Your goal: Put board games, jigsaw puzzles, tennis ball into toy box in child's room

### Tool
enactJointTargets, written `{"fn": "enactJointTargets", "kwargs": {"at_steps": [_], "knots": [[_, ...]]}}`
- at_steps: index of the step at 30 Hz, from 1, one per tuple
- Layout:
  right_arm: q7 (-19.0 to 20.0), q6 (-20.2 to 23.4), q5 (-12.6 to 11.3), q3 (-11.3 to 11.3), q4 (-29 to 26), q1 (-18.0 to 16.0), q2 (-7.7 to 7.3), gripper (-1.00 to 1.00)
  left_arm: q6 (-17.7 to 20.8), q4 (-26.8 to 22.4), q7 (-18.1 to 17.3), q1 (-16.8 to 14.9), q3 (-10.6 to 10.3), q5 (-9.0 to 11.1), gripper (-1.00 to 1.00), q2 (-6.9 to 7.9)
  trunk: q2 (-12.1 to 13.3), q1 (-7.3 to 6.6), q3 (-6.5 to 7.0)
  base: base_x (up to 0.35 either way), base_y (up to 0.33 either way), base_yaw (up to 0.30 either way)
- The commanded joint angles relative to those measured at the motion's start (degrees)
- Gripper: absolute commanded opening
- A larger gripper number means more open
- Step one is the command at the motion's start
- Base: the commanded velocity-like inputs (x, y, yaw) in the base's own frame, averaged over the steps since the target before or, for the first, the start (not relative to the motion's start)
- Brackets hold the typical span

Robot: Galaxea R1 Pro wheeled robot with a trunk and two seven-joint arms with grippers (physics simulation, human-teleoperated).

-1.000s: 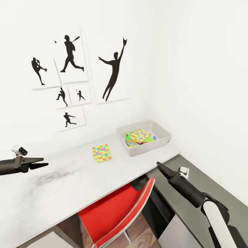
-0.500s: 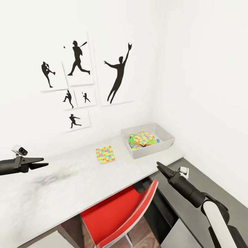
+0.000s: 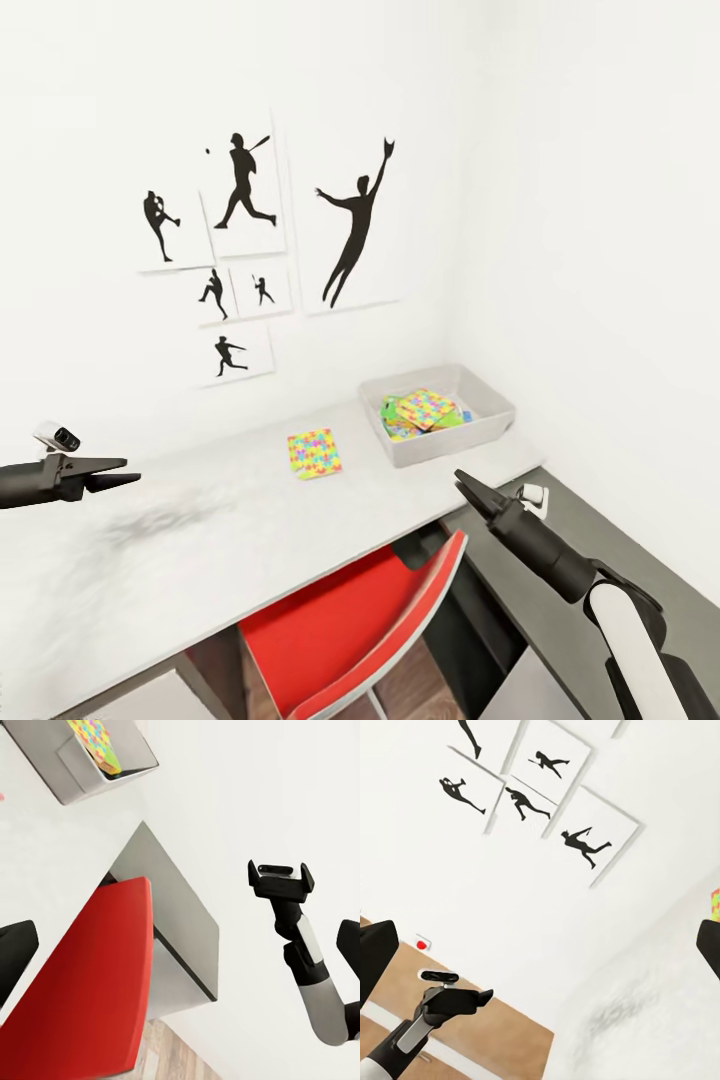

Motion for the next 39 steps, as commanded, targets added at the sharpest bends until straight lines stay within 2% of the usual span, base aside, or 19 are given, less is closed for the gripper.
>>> {"fn": "enactJointTargets", "kwargs": {"at_steps": [1,30,32,35,36,38,39], "knots": [[0.0,0.4,-0.28,-0.05,-0.02,-0.05,0.0,1.0,0.62,0.07,-0.28,-0.13,-0.37,0.2,1.0,0.06,-0.13,0.04,-0.07,0.007,0.0,0.105],[-0.91,0.9,-0.19,-0.2,-0.75,-0.07,0.0,1.0,0.72,0.43,-0.28,-0.13,-0.39,0.21,1.0,0.06,-0.13,0.04,0.13,0.028,0.009,0.013],[-2.66,1.87,-0.15,-0.29,-0.87,-0.2,-0.02,1.0,0.72,0.43,-0.28,-0.13,-0.39,0.21,1.0,0.06,-0.13,0.04,0.13,0.0,0.0,0.0],[-9.32,5.35,-0.12,-0.65,-0.93,-1.2,-0.26,1.0,0.72,0.47,-0.28,-0.13,-0.39,0.21,1.0,0.06,-0.13,0.04,0.13,0.0,0.0,0.0],[-14.33,7.9,-0.16,-0.9,-0.95,-3.13,-0.48,1.0,0.72,0.48,-0.28,-0.13,-0.39,0.21,1.0,0.06,-0.13,0.04,0.13,0.0,0.0,0.0],[-19.95,10.67,-0.22,-1.02,-0.96,-6.31,-0.49,1.0,0.72,0.48,-0.28,-0.13,-0.39,0.21,1.0,0.06,-0.13,0.04,0.13,0.0,0.0,0.0],[-25.89,13.46,-0.31,-0.96,-0.95,-10.19,-0.33,1.0,0.72,0.49,-0.28,-0.13,-0.39,0.21,1.0,0.06,-0.13,0.04,0.13,0.0,0.0,0.0]]}}
